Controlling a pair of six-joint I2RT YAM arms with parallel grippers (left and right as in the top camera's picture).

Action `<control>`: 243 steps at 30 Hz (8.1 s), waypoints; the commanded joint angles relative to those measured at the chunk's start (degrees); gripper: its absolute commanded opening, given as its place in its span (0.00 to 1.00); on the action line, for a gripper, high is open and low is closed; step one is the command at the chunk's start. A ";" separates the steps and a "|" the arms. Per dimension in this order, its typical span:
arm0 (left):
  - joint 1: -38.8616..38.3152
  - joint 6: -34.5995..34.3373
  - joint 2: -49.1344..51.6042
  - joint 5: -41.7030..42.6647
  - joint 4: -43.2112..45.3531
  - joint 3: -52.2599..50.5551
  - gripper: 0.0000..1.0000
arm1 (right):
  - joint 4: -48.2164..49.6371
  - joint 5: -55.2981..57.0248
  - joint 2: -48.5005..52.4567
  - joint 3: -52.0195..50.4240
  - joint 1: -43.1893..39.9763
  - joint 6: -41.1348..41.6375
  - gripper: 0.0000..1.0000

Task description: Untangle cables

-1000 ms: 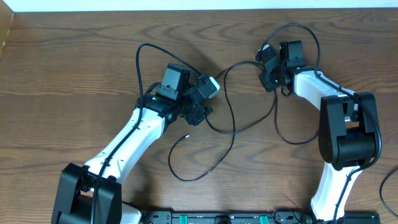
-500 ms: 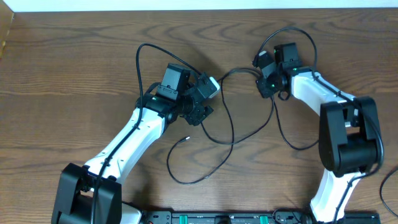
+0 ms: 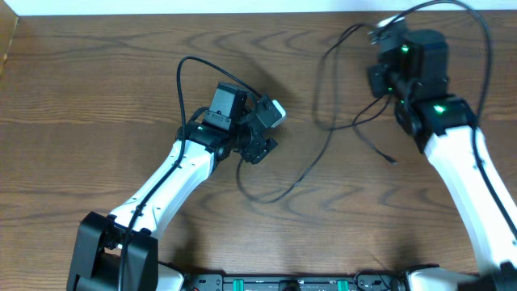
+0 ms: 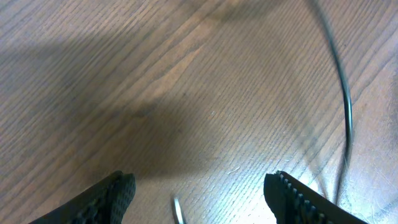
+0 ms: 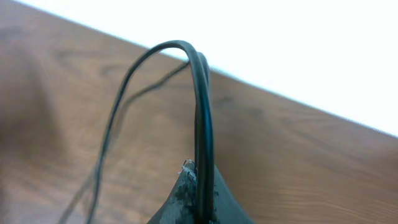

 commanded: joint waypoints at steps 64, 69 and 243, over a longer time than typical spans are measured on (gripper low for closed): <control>-0.09 -1.92 0.66 0.92 -2.25 -0.07 0.75 | 12.52 8.83 8.96 1.09 -77.13 25.24 0.01; -0.09 -1.92 0.66 0.92 -2.23 -0.07 0.75 | 9.77 5.49 14.16 1.09 -77.13 25.29 0.01; 23.34 -23.74 -77.68 -32.52 -18.86 -4.00 0.98 | 0.98 61.37 -54.10 -41.94 20.83 36.81 0.99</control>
